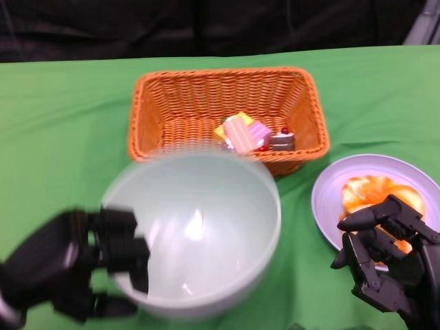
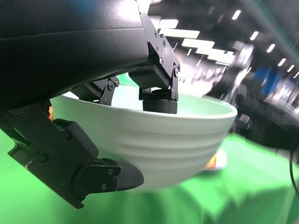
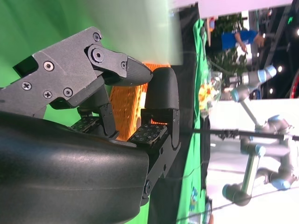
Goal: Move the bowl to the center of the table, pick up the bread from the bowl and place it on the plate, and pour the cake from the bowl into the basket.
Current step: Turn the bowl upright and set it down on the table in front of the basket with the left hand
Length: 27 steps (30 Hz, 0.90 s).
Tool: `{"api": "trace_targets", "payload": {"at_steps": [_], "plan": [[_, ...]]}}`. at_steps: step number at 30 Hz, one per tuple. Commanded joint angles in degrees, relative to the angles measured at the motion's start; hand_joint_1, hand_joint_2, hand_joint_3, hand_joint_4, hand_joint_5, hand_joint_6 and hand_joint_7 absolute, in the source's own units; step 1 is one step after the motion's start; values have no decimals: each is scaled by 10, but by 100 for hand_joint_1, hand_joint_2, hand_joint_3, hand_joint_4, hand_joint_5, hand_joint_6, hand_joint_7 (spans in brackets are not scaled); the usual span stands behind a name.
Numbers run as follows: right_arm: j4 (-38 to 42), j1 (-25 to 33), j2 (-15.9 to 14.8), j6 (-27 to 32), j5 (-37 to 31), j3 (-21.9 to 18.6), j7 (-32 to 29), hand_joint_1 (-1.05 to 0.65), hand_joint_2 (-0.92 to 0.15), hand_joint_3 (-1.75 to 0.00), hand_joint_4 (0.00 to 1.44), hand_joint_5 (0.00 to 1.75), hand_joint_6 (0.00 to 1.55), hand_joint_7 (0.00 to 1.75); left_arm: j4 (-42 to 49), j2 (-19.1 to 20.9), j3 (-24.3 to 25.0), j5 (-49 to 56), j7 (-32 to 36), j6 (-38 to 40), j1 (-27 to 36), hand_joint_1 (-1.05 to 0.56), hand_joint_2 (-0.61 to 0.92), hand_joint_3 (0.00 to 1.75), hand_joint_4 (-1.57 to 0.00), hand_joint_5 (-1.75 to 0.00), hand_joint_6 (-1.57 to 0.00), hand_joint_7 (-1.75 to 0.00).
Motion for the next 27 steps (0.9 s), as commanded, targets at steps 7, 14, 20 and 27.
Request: {"api": "trace_targets", "payload": {"at_steps": [7,14,20,27], "plan": [[-17,10,-2,4,1,0,-4,-20,-65,-85,74,158,71,129,12,1,-1,117,80,-4,-23,-1,64,62,-79,-175,-59,-175],[-20,11,-1,11,1,2,-9,-19,-65,-84,75,158,71,128,9,15,-21,202,160,14,-25,-5,63,55,-79,-175,-60,-175],[-17,8,-2,11,0,1,-9,-20,-63,-86,73,158,70,130,-11,44,-95,302,311,91,-32,1,61,44,-78,-175,-57,-175],[-6,5,-3,-1,3,0,-2,-21,-63,-86,73,159,70,131,-20,88,-262,406,515,221,-71,-1,67,23,-76,-175,-54,-175]]}}
